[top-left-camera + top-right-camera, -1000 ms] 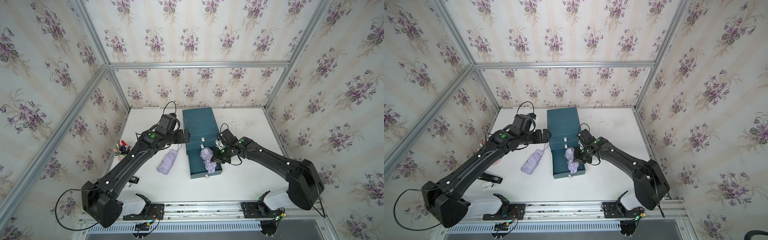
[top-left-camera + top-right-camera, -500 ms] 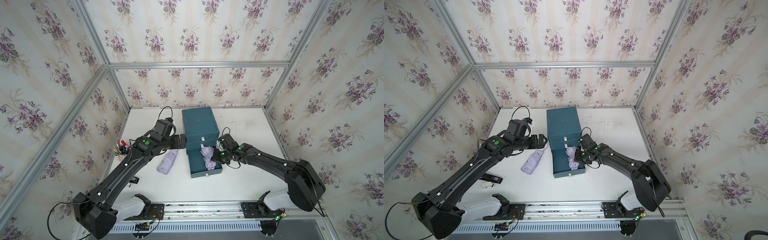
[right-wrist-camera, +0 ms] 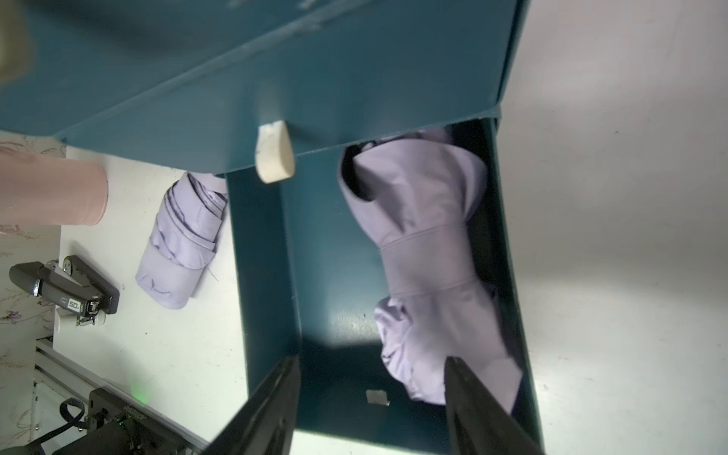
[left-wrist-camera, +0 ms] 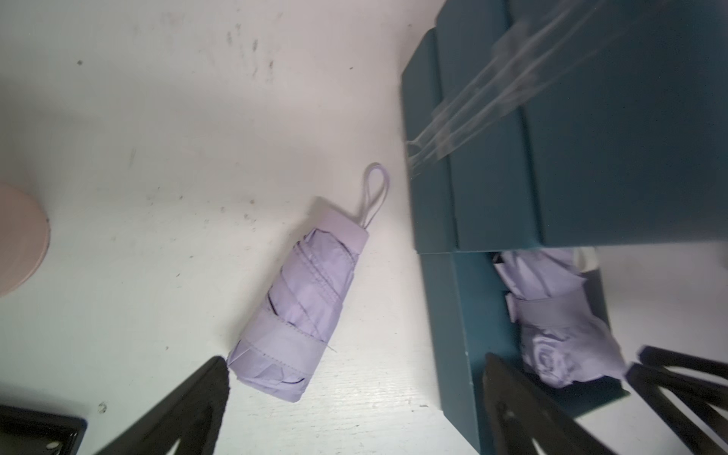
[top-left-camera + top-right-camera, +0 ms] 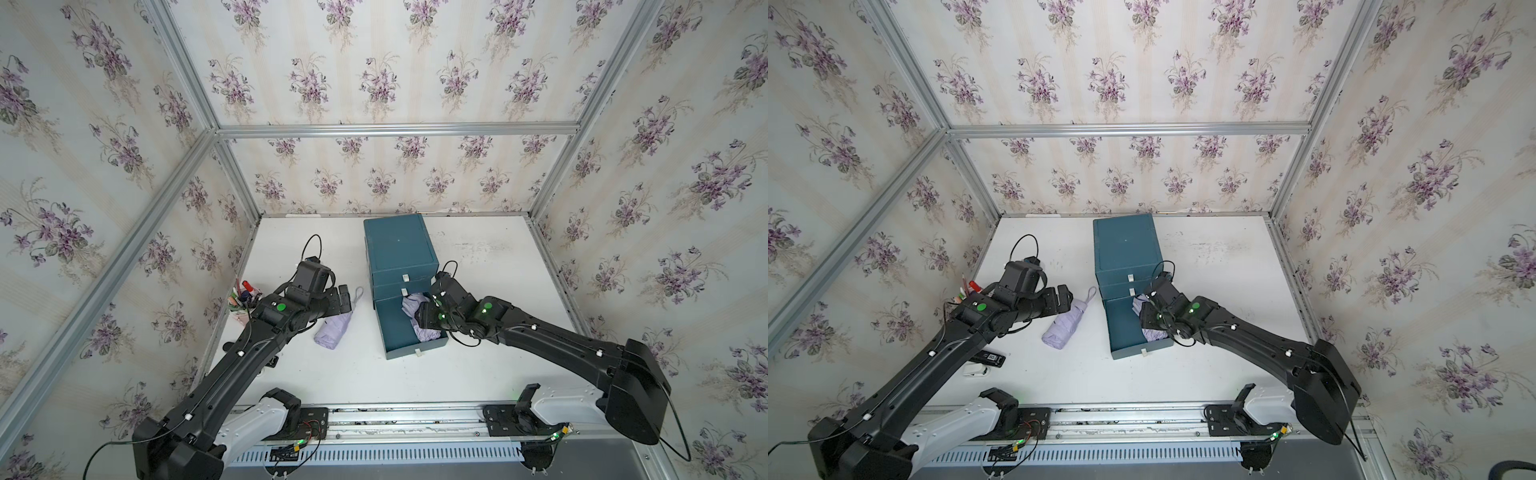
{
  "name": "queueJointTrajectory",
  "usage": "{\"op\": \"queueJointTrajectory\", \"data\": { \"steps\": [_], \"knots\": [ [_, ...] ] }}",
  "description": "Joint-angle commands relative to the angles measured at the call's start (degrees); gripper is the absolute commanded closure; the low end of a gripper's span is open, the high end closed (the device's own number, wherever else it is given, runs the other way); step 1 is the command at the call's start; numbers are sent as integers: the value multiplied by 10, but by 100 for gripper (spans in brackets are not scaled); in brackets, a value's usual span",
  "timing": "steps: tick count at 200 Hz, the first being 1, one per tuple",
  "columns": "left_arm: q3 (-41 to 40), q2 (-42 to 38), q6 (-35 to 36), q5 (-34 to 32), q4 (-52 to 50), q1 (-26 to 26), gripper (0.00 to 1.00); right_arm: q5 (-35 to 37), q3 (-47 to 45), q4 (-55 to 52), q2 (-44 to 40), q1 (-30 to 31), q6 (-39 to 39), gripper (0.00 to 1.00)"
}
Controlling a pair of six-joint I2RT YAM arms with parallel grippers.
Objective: Place the umbrella in the drawer by color
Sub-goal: Place the umbrella in the drawer, then pick up the umbrella from the center of the board.
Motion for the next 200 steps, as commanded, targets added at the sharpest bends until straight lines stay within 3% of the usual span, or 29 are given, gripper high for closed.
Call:
{"op": "queueJointTrajectory", "data": {
  "steps": [1, 58, 120, 166, 200],
  "knots": [
    [-44, -2, -42, -27, -1, 19, 1, 75, -14, -33, -30, 17, 28, 39],
    [-140, 47, -63, 39, 111, 84, 4, 16, -119, 65, -152, 56, 44, 64],
    [-167, 137, -55, 141, 149, 88, 25, 37, -100, 80, -128, 129, 61, 70],
    [-210, 64, -91, 262, 165, 84, 33, 44, -68, 90, -86, 154, 53, 71],
    [-172, 26, -69, 169, 105, 99, 37, 38, -43, 98, -46, 165, 43, 70]
  ]
}}
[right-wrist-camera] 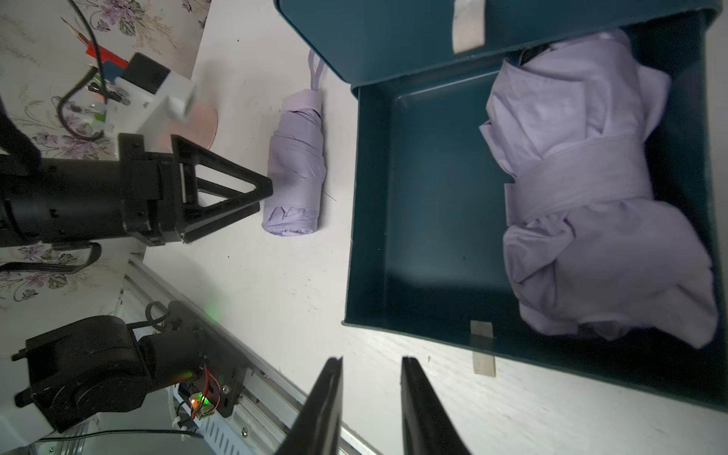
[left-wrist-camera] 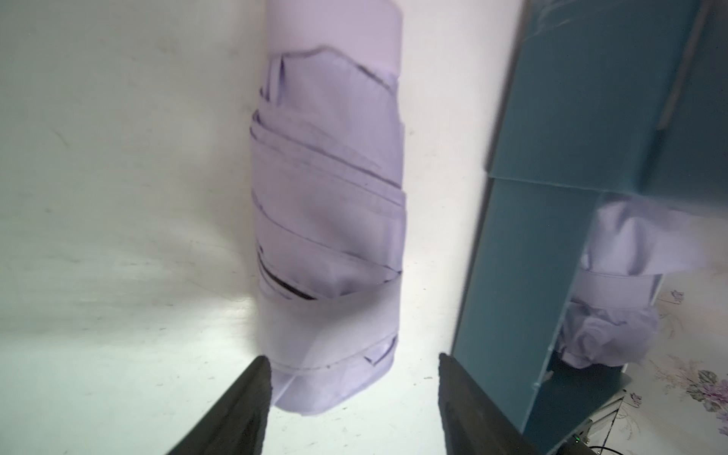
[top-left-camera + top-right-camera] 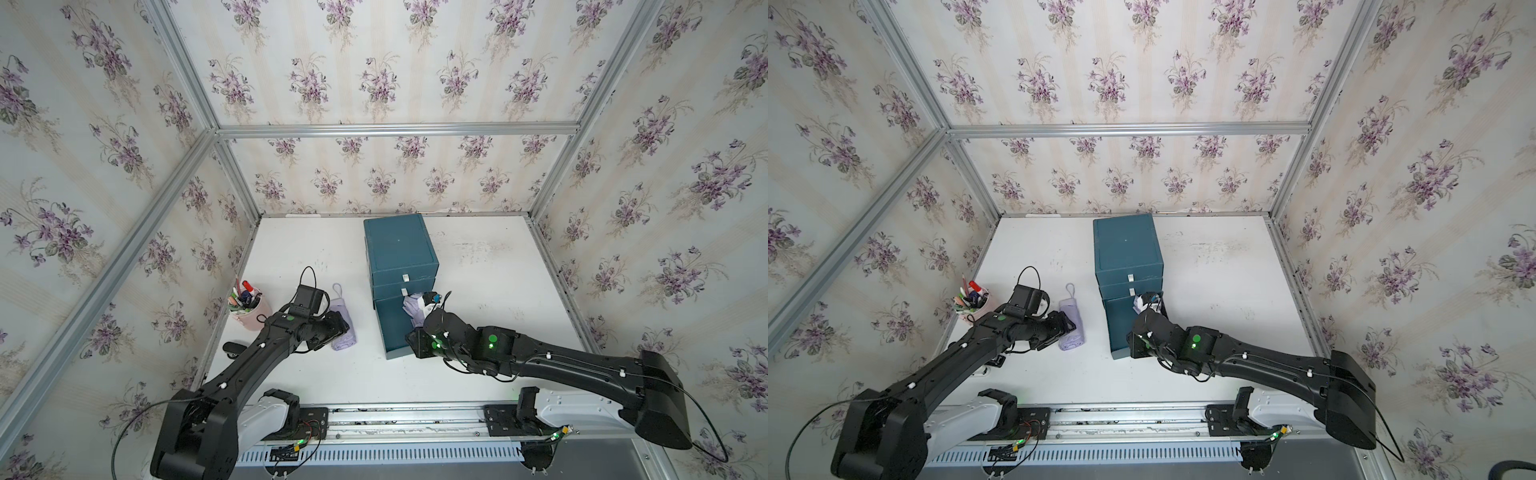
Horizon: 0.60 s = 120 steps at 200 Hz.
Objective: Place the umbrella in the drawer by color
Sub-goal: Pick up the umbrella from the center of the board.
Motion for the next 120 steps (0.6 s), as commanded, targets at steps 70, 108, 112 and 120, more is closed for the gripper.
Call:
{"op": "queueJointTrajectory", "data": {
  "steps": [70, 108, 112, 120],
  "knots": [
    [52, 115, 48, -33, 11, 54, 55, 19, 37, 15, 50, 39, 2, 70],
    [45, 153, 55, -25, 38, 54, 57, 22, 42, 32, 69, 54, 1, 70],
    [44, 156, 56, -25, 40, 54, 58, 21, 44, 33, 72, 55, 1, 70],
    [39, 160, 54, -25, 45, 54, 60, 20, 47, 37, 75, 56, 2, 70]
  ]
}}
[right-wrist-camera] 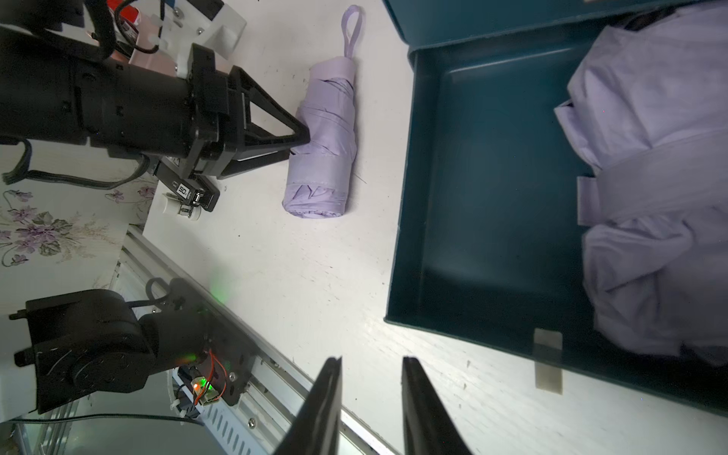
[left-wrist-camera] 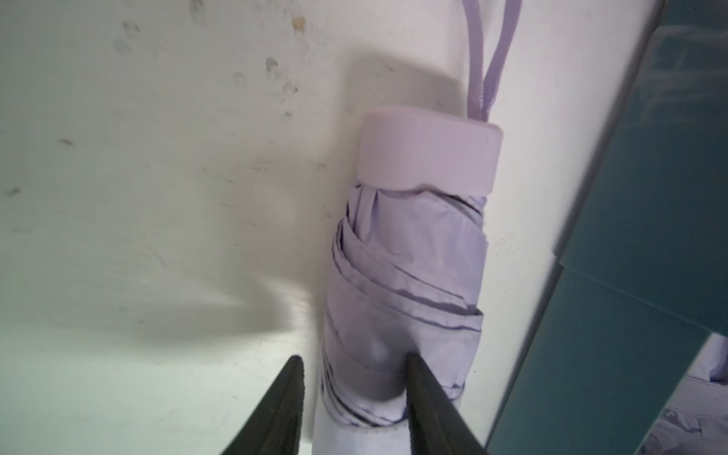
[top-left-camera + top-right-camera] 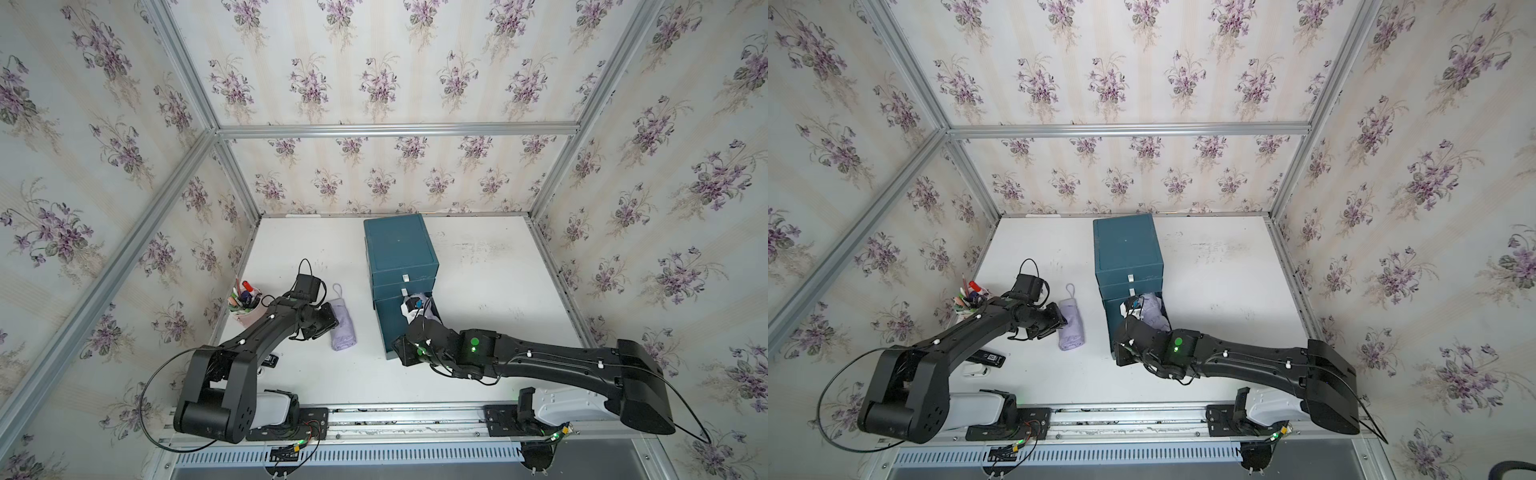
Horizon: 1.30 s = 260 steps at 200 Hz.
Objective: Place the umbrella in the drawer by color
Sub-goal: Pick up the umbrella from the center of the board.
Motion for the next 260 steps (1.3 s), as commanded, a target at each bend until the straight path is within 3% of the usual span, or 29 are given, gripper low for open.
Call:
{"op": "queueJointTrajectory", "data": {
  "steps": [1, 50, 96, 136, 169, 201, 228, 260],
  "knots": [
    [-7, 13, 11, 3, 21, 0, 60, 7, 9, 22, 10, 4, 3, 70],
    [-22, 10, 11, 18, 25, 0, 82, 0, 11, 47, 14, 5, 3, 57],
    [-19, -116, -8, 83, -10, -4, 94, -40, 7, 101, 0, 4, -2, 43],
    [-23, -276, -64, 139, -17, -12, 95, -124, -3, 207, -15, -5, -7, 26],
    [-39, -380, -132, 155, -4, -42, 94, -159, 0, 241, -13, -19, -3, 22],
    [-78, -445, -220, 160, 63, -84, 95, -163, -7, 258, -3, -25, 10, 20],
    [-98, -490, -239, 122, 83, -114, 95, -133, -31, 266, -12, -28, 32, 21],
    [-138, -523, -285, 126, 144, -120, 95, -132, -78, 309, -35, -37, 56, 24]
  ]
}}
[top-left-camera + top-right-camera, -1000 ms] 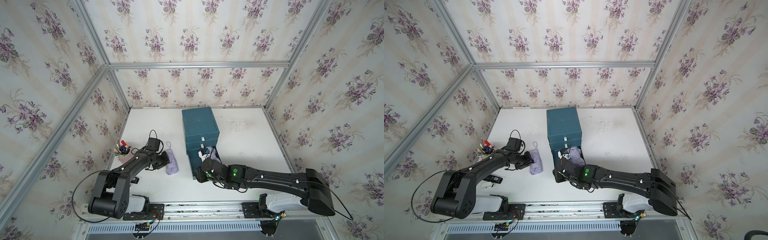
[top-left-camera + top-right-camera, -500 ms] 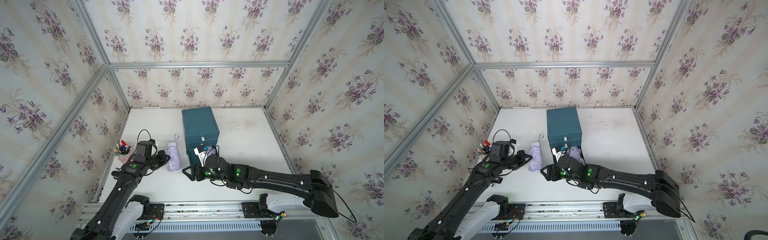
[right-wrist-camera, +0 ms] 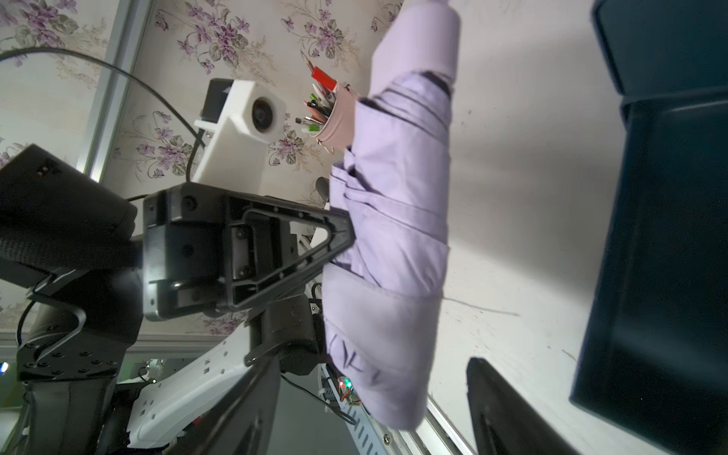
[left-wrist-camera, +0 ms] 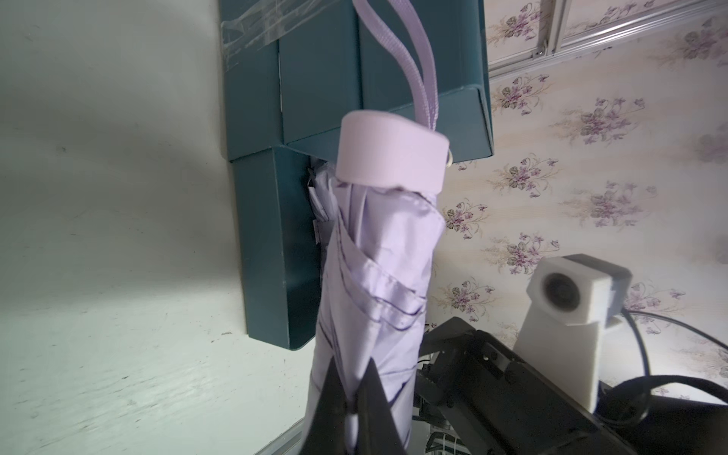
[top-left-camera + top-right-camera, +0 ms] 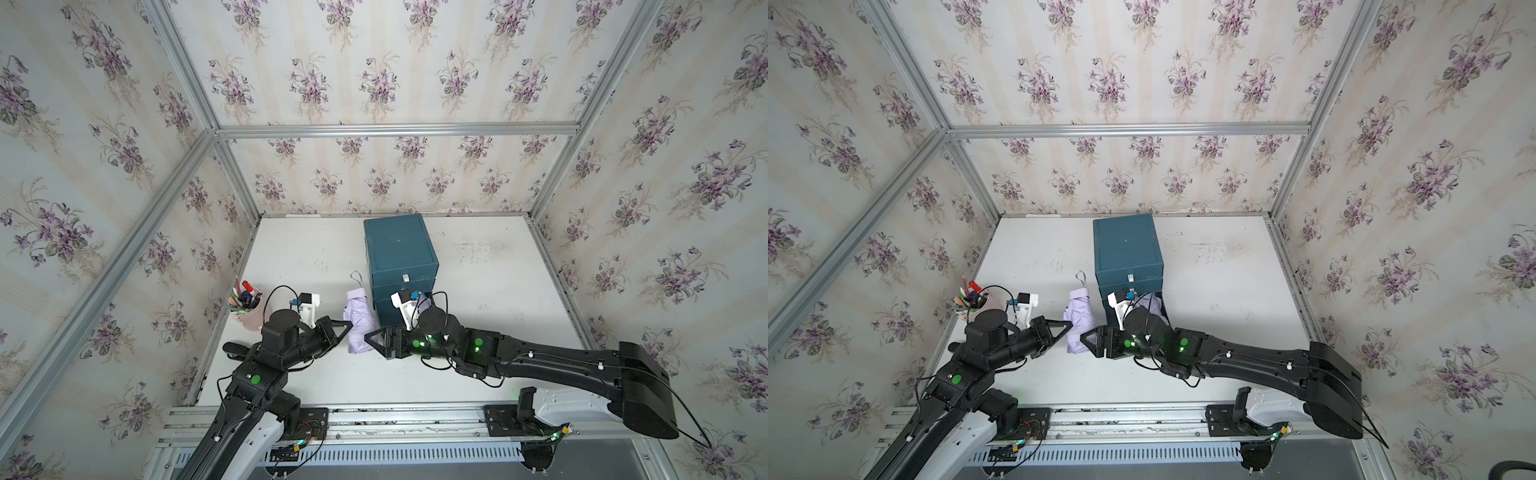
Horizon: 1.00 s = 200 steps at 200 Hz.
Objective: Place the umbrella in the drawer by color
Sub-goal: Pick up the umbrella from the center of the board.
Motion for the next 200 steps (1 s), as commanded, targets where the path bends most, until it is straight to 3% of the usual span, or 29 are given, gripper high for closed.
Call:
{"op": "queueJointTrajectory", "data": {
  "steps": [1, 39, 109, 200],
  "knots": [
    [-19, -16, -48, -6, 85, -4, 95, 5, -21, 50, -11, -5, 24, 25],
    [-25, -17, -49, -7, 93, -14, 96, -55, -25, 98, 0, -6, 34, 35],
    [-36, -25, -53, -10, 103, -23, 98, -44, -6, 87, 24, -7, 35, 38],
    [-37, -40, -61, -10, 124, -27, 100, -48, -22, 92, 32, -26, 46, 35]
  ]
}}
